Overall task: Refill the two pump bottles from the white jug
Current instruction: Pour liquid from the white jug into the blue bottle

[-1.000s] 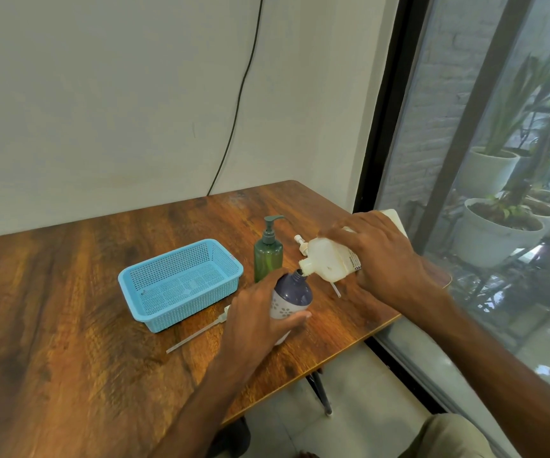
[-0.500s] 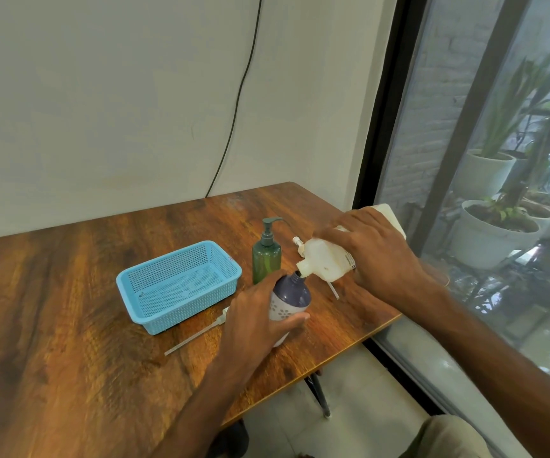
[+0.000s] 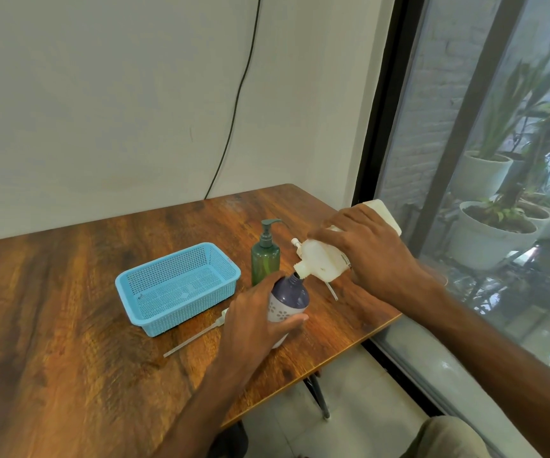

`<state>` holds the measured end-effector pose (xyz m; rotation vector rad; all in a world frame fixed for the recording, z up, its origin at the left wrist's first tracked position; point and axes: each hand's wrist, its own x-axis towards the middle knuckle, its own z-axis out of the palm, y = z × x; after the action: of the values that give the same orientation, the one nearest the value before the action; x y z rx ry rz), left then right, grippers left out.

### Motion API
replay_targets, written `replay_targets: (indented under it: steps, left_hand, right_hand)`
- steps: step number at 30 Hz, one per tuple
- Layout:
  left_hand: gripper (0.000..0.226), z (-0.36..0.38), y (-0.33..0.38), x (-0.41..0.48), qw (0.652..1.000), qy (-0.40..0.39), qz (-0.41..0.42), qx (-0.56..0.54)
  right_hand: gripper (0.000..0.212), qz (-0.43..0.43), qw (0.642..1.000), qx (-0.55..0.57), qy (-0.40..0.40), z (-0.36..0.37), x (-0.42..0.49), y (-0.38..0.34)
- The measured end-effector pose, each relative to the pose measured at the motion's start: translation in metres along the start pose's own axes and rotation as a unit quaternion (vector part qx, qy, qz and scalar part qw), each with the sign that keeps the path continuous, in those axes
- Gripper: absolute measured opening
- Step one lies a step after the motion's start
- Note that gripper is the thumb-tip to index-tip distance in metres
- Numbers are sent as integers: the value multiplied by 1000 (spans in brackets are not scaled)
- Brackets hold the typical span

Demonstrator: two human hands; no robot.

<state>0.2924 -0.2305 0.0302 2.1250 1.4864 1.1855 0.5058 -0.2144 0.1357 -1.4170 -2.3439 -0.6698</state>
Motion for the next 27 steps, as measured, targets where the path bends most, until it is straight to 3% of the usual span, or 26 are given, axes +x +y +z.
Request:
replay_targets:
  steps: [8,15,20,27]
  left_hand:
    - [84,1,-5,0,1000,5,-4,-7]
    - [82,2,-7,1,1000,6,-5,-13]
    - [84,3,-11,2,1000,5,-11,-11]
    - [86,4,-12,1,1000,8,-10,-5]
  right_hand:
    - [66,-35,999,-34,20,-2,8,-5]
    - [58,-62,995,-75,-8,-9,19,-12]
    - [73,-72,989,-126,-40,-15,24,-20]
    - [70,-104,971,-207,-63,-22,31,-32]
